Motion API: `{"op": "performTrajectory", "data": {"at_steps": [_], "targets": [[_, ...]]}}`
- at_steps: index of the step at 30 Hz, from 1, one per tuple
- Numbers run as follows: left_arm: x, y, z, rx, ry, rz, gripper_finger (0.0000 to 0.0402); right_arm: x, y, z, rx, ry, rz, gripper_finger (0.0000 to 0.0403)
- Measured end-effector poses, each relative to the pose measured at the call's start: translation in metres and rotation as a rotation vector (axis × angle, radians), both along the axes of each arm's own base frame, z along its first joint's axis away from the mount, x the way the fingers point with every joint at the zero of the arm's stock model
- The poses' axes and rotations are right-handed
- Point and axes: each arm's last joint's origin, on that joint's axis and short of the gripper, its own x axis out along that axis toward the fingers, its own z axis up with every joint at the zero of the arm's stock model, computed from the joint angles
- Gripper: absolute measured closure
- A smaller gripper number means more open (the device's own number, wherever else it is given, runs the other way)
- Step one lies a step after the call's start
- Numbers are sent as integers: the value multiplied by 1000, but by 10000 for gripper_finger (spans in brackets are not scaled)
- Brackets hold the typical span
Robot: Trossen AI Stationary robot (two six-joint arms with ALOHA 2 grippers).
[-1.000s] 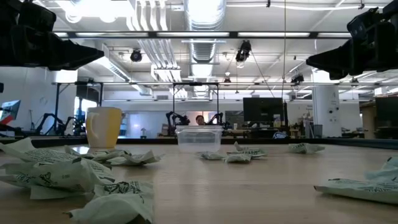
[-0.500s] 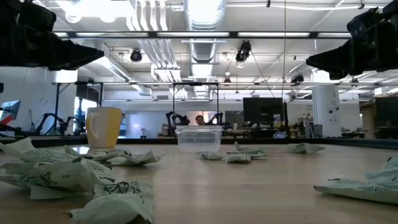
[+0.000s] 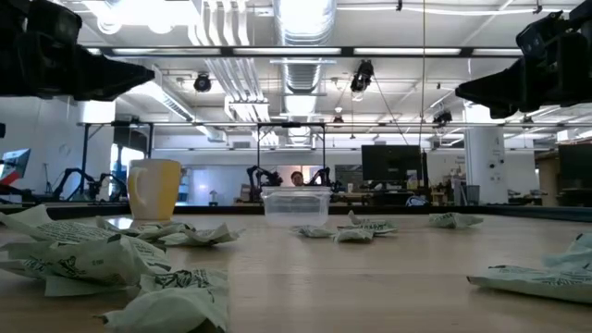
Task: Pick and place Stevia / Truvia into bins
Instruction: Put the stevia packet into the bin
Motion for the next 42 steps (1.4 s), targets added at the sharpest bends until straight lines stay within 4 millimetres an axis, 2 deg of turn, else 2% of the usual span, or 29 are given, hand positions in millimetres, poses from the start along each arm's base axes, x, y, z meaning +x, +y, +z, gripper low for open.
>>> {"op": "performTrajectory", "data": {"at_steps": [13, 20, 29, 33, 36, 42], "targets": [[-3, 0, 18, -51, -196, -14, 240, 0, 0, 0, 0, 0, 0, 335], [-1, -2, 15, -233, -184, -97, 240, 0, 0, 1, 143, -38, 1, 335], [4, -3, 11, -331, -136, -128, 240, 0, 0, 2, 154, -46, 2, 335], [8, -3, 6, -329, -80, -120, 240, 0, 0, 2, 151, -46, 2, 335], [10, -3, 5, -257, -58, -101, 240, 0, 0, 6, 130, -88, 5, 335], [13, -2, 10, -210, -110, -66, 240, 0, 1, 7, 217, -109, 44, 335]]}}
